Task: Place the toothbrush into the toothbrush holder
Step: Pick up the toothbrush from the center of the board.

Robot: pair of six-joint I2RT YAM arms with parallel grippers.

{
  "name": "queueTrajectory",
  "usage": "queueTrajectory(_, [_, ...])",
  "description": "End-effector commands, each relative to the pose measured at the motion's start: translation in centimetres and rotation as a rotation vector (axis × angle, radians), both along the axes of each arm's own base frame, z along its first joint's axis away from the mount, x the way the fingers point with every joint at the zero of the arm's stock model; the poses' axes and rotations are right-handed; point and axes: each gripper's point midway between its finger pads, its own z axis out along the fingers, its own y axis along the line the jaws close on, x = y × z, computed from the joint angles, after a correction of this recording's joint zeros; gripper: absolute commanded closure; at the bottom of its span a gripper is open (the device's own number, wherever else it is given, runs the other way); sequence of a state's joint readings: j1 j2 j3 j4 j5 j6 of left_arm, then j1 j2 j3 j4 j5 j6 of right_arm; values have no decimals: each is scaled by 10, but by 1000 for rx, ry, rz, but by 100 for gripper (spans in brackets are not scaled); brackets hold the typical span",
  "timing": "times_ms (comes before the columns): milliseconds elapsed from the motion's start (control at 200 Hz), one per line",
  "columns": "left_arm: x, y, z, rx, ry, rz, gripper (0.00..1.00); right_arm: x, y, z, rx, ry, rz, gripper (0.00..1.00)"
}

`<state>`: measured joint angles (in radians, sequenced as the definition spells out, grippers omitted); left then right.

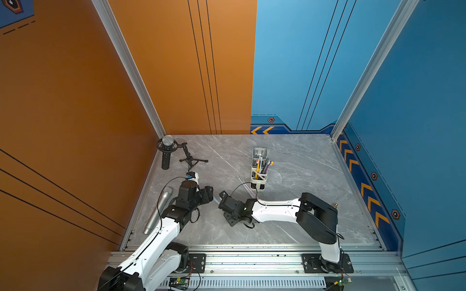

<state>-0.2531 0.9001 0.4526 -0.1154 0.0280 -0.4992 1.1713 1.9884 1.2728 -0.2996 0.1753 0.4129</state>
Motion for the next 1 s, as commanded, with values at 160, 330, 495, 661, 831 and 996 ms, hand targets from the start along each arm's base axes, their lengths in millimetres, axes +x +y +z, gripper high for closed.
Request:
queueTrajectory(160, [0,0,-2,-30,-5,-4,28,-1,9,-15,-9,57,43,85])
queueTrajectory(330, [2,-1,3,-48,-13,-12,28,1,3,-23,-5,97,9,100])
queueTrajectory(495, [1,1,0,-52,-7,-4,28,7,-7,-12,10,73,-18,100])
queueTrajectory(661, [1,-3,-2,-49,0,-29,28,10,-15,15,79,83,-34,100])
queueTrajectory(831, [5,-29,13,-86,-73,-186,27,17,-39,58,193,124,-103,100])
queueTrajectory(996, [6,-51,39,-18,-213,-312,28,30,-74,89,221,161,-178,100])
